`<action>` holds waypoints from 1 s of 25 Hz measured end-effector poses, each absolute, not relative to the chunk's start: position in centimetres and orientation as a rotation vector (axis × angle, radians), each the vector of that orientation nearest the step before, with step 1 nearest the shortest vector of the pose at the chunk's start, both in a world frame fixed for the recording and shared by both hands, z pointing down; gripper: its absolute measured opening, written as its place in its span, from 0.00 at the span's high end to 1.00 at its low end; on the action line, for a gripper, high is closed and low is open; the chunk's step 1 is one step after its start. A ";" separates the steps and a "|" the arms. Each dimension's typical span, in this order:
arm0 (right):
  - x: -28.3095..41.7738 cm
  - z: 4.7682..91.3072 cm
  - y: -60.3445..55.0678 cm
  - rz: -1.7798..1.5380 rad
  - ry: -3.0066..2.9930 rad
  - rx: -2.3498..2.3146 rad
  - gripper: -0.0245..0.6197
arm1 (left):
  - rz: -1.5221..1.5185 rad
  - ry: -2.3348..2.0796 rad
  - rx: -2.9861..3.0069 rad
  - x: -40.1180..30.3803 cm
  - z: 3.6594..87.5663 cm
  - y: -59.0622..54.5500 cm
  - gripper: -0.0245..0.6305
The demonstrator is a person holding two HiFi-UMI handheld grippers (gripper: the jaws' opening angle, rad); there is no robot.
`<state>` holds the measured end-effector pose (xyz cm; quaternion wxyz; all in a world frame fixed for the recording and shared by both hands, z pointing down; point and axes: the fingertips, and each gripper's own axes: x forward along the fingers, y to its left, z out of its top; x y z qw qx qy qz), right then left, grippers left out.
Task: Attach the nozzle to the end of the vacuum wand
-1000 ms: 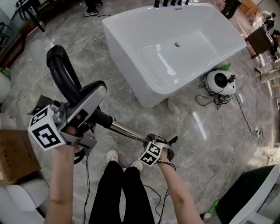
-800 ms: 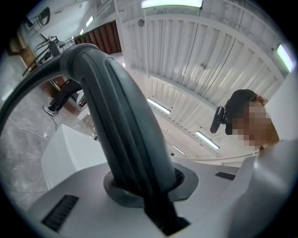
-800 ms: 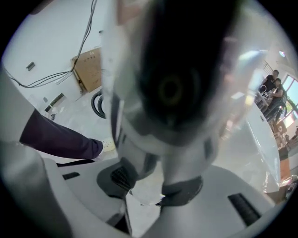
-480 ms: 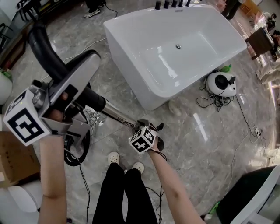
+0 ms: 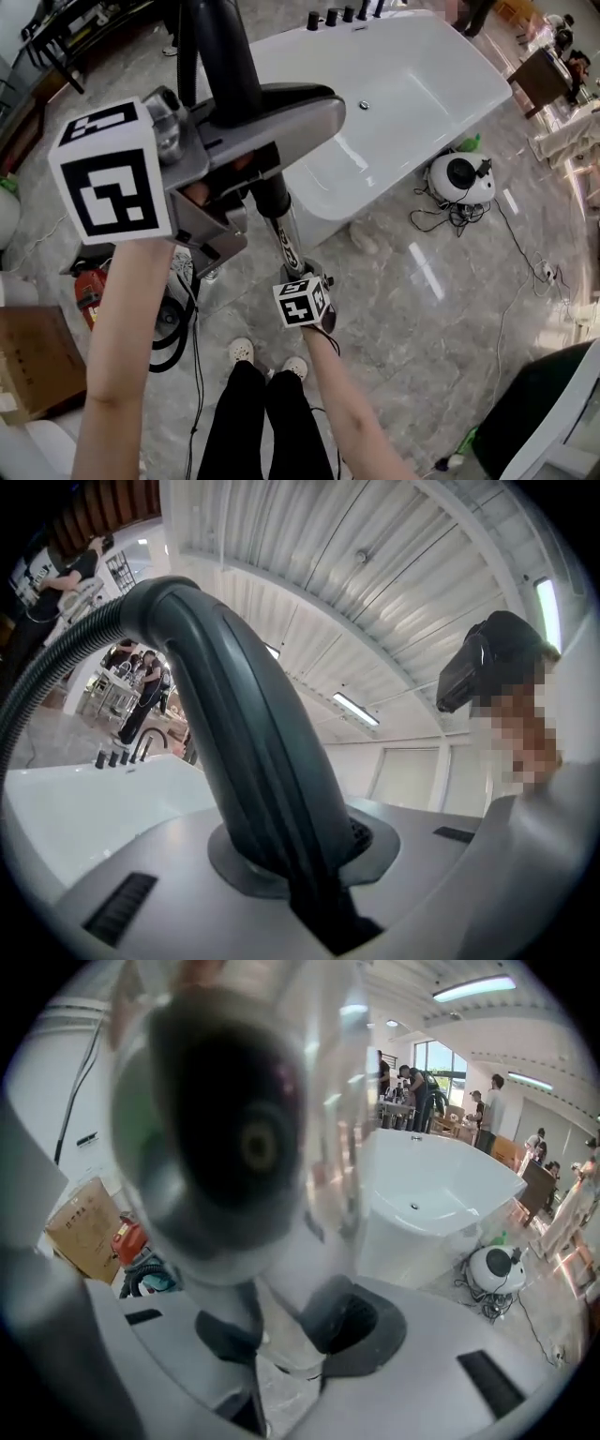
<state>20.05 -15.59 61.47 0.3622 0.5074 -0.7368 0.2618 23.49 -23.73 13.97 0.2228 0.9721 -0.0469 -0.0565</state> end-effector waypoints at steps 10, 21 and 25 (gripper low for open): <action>22.2 64.9 -13.4 0.683 -1.856 1.221 0.73 | -0.244 -0.248 2.594 24.9 18.5 -26.1 0.85; 28.0 71.0 -9.8 0.883 -1.606 1.350 0.74 | 0.297 -0.889 2.641 23.4 33.1 -31.4 0.43; 32.1 74.1 -8.5 0.889 -1.491 1.363 0.74 | 0.289 -0.905 2.499 20.1 40.0 -29.9 0.42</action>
